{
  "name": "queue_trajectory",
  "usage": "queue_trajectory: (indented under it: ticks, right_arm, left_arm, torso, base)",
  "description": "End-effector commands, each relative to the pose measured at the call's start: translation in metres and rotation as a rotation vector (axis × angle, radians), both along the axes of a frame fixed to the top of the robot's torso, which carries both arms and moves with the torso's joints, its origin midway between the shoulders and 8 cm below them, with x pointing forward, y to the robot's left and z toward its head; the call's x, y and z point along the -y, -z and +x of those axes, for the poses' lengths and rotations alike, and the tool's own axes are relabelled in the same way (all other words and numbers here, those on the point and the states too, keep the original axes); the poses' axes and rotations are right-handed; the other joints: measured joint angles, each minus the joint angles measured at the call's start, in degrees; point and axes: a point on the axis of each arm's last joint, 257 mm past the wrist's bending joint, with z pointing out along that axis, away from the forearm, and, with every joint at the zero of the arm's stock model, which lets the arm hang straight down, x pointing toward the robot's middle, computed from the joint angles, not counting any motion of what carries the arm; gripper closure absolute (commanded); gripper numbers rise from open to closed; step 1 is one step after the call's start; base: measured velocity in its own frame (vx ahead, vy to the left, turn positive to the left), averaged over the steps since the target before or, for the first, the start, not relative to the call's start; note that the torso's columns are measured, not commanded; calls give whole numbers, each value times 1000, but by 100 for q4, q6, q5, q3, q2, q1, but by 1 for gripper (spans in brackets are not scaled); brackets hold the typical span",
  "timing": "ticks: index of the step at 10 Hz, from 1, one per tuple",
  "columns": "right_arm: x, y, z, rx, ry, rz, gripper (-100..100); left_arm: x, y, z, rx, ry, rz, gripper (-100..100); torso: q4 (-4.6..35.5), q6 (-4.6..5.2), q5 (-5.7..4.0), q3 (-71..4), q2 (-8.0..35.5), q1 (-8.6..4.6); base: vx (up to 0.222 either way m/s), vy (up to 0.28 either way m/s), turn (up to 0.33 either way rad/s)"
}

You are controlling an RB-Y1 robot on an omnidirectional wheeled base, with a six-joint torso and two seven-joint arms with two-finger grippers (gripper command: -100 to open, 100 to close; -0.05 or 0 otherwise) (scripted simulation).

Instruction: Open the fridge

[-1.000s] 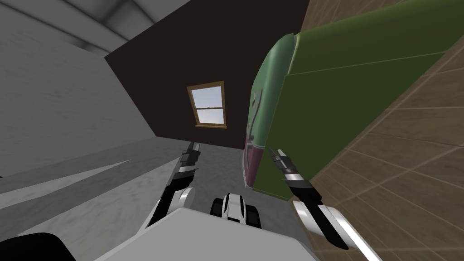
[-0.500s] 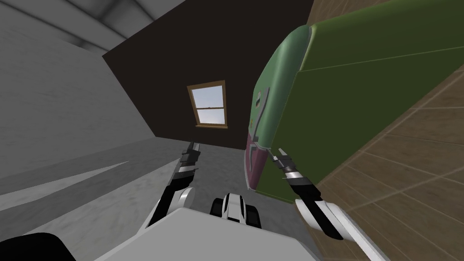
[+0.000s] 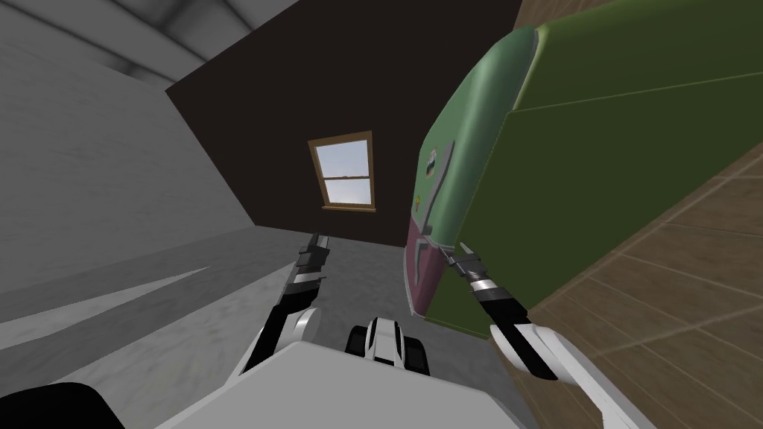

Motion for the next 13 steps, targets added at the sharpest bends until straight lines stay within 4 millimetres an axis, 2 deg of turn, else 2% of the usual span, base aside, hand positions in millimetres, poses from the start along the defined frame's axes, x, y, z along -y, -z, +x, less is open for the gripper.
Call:
queue_trajectory:
  ticks: [1,5,7,8,11,13]
  right_arm:
    - [13,7,10,-8,57,-188,-100]
    - [26,14,19,-12,114,-389,-100]
    - [41,17,26,-16,160,-547,-100]
    - [41,17,26,-15,163,-560,-100]
    - [62,18,36,-16,225,-781,-100]
    - [68,18,38,-14,245,-859,-100]
  left_arm:
    - [0,0,0,0,0,0,0]
    - [0,0,0,0,0,0,0]
    - [0,0,0,0,0,0,0]
    - [0,0,0,0,0,0,0]
    - [0,0,0,0,0,0,0]
    - [0,0,0,0,0,0,0]
  torso:
    - [0,-1,-1,0,-2,1]
    - [2,-2,0,3,4,6]
    - [8,-17,11,-13,-17,1]
    - [8,-31,20,-30,-40,13]
    - [13,-56,40,-55,-72,31]
    - [16,-78,51,-74,-96,34]
  base:
    - [66,115,-10]
    - [35,88,-11]
    - [30,77,-17]
    - [21,77,-21]
    - [29,88,-20]
    - [25,65,-14]
